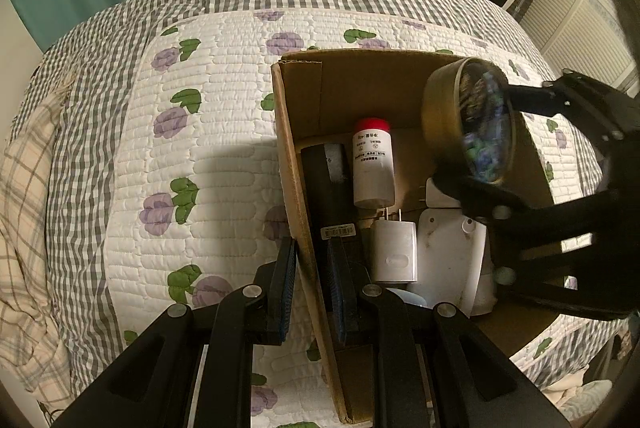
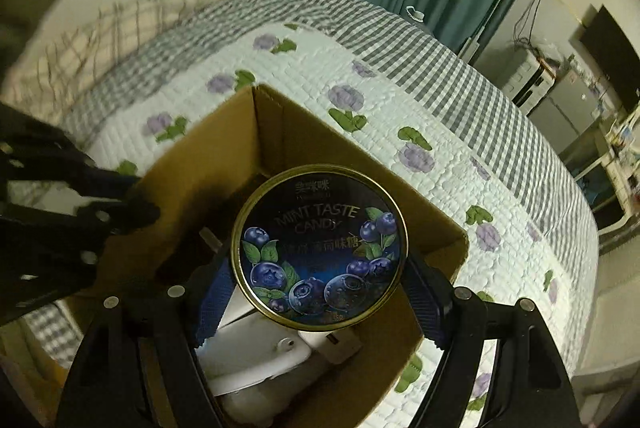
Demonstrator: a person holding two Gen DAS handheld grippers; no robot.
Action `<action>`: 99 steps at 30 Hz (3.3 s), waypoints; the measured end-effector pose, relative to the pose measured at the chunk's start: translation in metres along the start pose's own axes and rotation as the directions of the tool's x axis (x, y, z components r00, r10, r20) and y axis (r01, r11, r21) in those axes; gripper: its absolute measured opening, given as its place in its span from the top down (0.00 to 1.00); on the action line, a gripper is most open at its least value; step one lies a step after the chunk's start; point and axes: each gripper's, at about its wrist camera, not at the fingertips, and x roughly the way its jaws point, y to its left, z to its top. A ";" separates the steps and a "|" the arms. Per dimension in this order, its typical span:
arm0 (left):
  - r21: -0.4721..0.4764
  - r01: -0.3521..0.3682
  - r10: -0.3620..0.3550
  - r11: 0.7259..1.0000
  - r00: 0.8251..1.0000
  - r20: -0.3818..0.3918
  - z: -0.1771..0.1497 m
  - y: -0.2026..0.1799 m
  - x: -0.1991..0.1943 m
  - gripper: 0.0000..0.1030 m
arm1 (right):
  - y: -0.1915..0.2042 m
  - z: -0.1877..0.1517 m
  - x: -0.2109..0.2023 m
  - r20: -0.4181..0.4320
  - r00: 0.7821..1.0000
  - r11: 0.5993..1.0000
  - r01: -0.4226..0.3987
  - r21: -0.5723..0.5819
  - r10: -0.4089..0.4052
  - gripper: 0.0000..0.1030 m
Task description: Organize rigid objects
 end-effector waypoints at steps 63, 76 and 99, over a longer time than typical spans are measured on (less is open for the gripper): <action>0.065 -0.083 0.059 0.994 0.950 0.307 -0.013 -0.034 -0.182 0.02 | -0.058 -0.079 -0.233 0.193 0.971 0.924 0.063 0.376 -0.145 0.00; -0.050 -0.068 0.083 0.996 0.661 0.746 -0.088 -0.082 -0.280 0.00 | -0.045 -0.132 -0.323 0.343 0.848 0.789 0.132 0.599 -0.403 0.00; -0.037 -0.141 0.127 0.989 0.711 0.691 -0.085 -0.098 -0.203 0.00 | -0.032 -0.131 -0.254 0.285 0.859 0.801 0.212 0.560 -0.426 0.00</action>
